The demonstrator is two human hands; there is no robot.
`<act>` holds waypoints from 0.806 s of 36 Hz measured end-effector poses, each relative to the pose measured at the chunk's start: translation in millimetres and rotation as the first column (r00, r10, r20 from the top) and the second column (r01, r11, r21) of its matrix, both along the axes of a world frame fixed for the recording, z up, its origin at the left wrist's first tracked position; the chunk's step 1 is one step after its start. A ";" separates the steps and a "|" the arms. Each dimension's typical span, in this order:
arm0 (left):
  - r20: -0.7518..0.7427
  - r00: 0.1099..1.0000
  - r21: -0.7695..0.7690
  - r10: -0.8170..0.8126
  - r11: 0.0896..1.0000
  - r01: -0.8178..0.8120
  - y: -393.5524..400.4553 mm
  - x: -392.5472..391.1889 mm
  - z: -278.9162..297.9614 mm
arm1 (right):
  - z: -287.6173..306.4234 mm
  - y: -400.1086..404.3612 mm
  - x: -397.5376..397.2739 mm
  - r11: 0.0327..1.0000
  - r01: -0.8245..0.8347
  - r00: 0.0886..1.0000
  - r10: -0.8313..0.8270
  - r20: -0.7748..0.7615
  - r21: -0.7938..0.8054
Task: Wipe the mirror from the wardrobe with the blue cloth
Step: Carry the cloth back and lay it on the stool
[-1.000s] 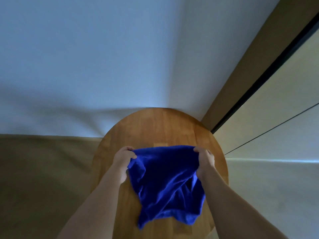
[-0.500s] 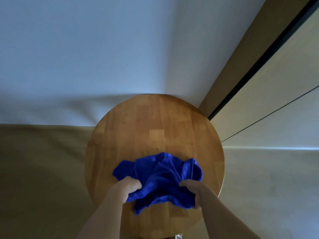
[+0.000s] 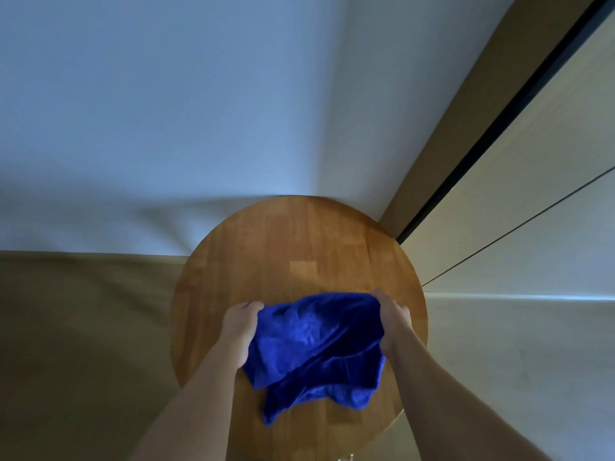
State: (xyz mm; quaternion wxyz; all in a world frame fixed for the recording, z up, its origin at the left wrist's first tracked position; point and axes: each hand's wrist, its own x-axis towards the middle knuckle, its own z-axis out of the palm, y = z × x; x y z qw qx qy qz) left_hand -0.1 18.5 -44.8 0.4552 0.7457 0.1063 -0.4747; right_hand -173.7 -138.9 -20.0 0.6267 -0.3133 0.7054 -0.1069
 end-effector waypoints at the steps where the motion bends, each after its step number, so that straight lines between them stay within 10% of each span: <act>1: 0.032 0.999 -0.019 0.023 1.000 -0.022 -2.8 5.8 7.2 | 6.4 -4.7 1.6 1.000 0.016 1.000 -0.016 0.025 -0.010; 7: 0.248 0.962 -0.068 0.116 0.992 -0.102 -11.0 36.4 50.5 | 42.9 -36.6 9.1 0.975 0.045 0.997 -0.057 -0.049 -0.219; 14: 0.266 0.942 -0.130 0.203 0.976 -0.173 -15.3 61.6 102.5 | 90.1 -44.8 22.7 0.798 -0.411 0.872 0.203 -0.445 -0.440; 19: 0.193 0.918 -0.244 0.346 0.923 -0.297 -17.0 70.9 132.9 | 122.3 -58.4 37.2 0.759 -0.209 0.978 0.150 -0.146 -0.616; 23: 0.190 0.922 -0.314 0.337 0.911 -0.269 -15.1 74.1 150.0 | 152.9 -71.0 46.1 0.885 0.119 0.964 0.006 0.267 -0.450; 29: 0.186 0.911 -0.329 0.369 0.897 -0.296 -21.1 71.3 160.2 | 163.3 -87.5 51.3 0.880 -0.002 0.969 0.119 0.217 -0.474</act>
